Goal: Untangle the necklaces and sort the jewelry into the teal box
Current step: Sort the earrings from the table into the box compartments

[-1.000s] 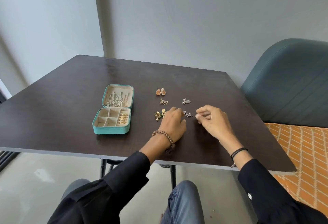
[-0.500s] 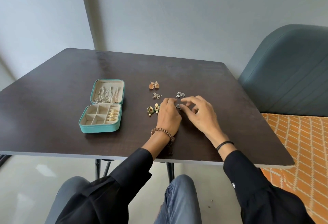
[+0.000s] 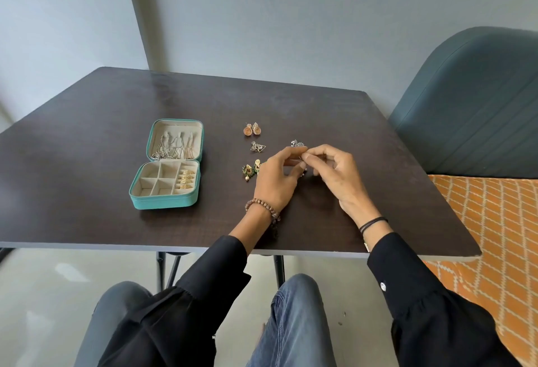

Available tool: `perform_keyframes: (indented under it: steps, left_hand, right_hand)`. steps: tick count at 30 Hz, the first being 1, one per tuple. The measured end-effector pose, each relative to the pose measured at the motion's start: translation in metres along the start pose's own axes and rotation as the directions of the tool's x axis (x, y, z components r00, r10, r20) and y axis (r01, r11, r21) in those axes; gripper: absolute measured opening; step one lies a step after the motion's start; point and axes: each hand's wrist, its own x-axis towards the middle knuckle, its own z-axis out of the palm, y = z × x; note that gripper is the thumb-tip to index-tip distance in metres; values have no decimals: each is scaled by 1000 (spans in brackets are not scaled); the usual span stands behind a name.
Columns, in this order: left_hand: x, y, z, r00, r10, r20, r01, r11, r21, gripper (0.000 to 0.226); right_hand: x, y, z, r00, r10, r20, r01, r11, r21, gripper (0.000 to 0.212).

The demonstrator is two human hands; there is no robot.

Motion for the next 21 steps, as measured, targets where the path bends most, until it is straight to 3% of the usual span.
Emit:
perform_keyframes:
  steps: [6, 13, 21]
  left_hand:
    - [0, -4, -1, 999, -45, -22, 41, 987, -154, 23]
    - [4, -8, 0, 997, -59, -42, 49, 976, -212, 20]
    - [5, -14, 2, 997, -55, -57, 46, 989, -144, 31]
  right_hand:
    - [-1, -4, -4, 999, 37, 22, -41, 980, 194, 10]
    - [2, -2, -2, 997, 69, 25, -72, 985, 159, 19]
    - [21, 9, 1, 994, 108, -21, -105, 988, 112, 13]
